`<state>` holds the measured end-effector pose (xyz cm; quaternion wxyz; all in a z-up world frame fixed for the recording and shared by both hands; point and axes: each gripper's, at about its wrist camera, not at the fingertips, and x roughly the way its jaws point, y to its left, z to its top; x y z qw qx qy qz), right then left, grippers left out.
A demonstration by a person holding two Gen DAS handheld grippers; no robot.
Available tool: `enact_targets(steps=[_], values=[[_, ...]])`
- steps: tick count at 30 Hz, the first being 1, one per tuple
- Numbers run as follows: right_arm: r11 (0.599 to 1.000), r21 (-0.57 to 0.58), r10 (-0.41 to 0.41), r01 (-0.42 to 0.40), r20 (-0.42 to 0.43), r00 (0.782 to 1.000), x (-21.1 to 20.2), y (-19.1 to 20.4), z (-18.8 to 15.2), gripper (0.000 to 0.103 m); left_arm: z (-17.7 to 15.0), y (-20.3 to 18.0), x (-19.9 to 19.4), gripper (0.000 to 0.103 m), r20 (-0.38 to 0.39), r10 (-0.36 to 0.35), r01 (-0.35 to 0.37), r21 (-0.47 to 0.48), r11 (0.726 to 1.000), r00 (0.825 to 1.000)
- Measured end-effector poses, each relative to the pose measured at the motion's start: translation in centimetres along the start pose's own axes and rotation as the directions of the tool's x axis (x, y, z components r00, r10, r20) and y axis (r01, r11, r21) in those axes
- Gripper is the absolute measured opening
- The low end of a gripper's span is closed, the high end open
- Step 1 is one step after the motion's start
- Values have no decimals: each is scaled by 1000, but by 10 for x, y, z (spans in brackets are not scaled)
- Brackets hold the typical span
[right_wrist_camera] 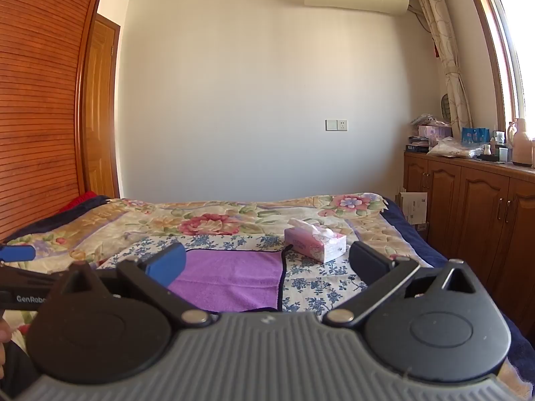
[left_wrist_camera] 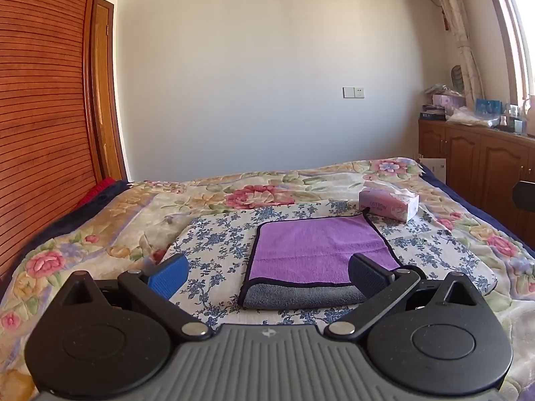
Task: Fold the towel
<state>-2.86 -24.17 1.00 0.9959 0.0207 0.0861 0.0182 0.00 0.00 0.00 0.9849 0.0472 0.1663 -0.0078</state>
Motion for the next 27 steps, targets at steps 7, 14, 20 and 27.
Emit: enact_targets(steps=[7, 14, 20, 27], values=[[1000, 0, 0, 0, 2, 1000, 0, 0, 0, 103, 0, 0, 0, 103, 4, 4, -4, 6, 1000, 1000], [1000, 1, 0, 0, 2, 1000, 0, 0, 0, 103, 0, 0, 0, 103, 5, 5, -5, 8, 1000, 1000], [1000, 0, 0, 0, 2, 1000, 0, 0, 0, 103, 0, 0, 0, 103, 6, 5, -5, 8, 1000, 1000], [1000, 1, 0, 0, 2, 1000, 0, 0, 0, 103, 0, 0, 0, 103, 8, 6, -6, 8, 1000, 1000]])
